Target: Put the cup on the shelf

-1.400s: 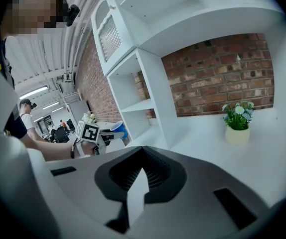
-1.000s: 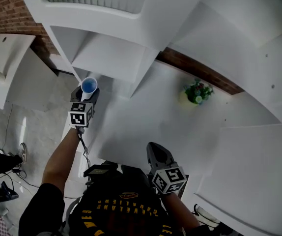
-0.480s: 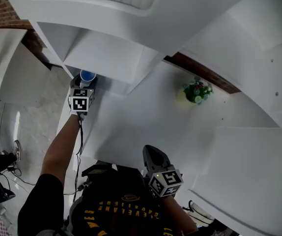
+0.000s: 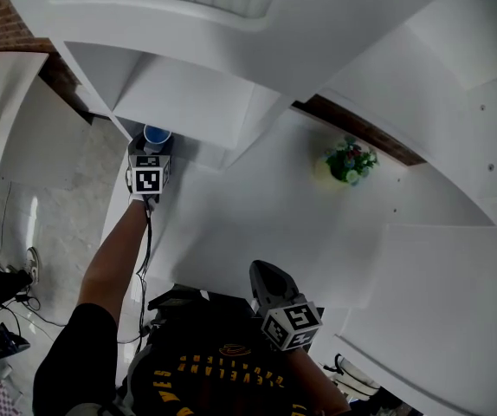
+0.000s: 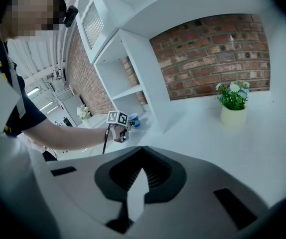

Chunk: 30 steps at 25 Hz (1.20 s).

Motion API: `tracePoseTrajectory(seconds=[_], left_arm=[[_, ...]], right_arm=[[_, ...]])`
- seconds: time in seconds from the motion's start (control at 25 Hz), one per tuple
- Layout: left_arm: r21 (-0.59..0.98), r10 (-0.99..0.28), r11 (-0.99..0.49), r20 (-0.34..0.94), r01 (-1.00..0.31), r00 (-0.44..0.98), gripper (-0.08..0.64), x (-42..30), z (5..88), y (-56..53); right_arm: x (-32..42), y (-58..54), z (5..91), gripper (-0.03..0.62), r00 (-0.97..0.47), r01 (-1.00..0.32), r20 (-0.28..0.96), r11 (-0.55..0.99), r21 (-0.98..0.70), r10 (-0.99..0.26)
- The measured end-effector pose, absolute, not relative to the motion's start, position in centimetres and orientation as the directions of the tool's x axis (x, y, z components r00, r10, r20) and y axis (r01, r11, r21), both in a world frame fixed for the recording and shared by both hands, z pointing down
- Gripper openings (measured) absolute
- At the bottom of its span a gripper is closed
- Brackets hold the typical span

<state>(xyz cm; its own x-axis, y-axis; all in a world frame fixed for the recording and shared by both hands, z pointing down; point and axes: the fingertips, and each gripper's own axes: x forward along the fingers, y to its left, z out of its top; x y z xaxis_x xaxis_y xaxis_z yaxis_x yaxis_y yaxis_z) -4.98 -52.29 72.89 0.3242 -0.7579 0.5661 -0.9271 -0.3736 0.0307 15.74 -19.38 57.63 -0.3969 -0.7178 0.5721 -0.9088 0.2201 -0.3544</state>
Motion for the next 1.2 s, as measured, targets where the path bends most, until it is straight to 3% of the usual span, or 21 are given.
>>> tracePoseTrajectory(seconds=[0.36,0.64,0.92,1.2], left_arm=[[0.104,-0.739,-0.348,0.582,-0.932,0.341,0.321,-5.3,72.6,-50.5],[0.094,-0.722,-0.415,0.571,-0.905,0.390,0.321,-5.6,70.4,-46.2],[0.170,-0.725,-0.455,0.499,-0.874,0.474,0.318,-6.9,66.0,-39.3],[0.322,-0.738,-0.414,0.428,-0.851,0.521,0.191,-9.5,60.0,-31.6]], right_arm=[[15.2,-19.2,57.2,0.003,-0.419,-0.901,0.554,0.255,-0.351,-0.719],[14.9,-19.7,56.8,0.003,-0.446,-0.890,0.536,0.289,-0.353,-0.717],[14.4,-21.1,55.2,0.003,-0.484,-0.871,0.486,0.346,-0.350,-0.728],[14.3,-22.7,53.4,0.003,-0.524,-0.847,0.427,0.401,-0.348,-0.737]])
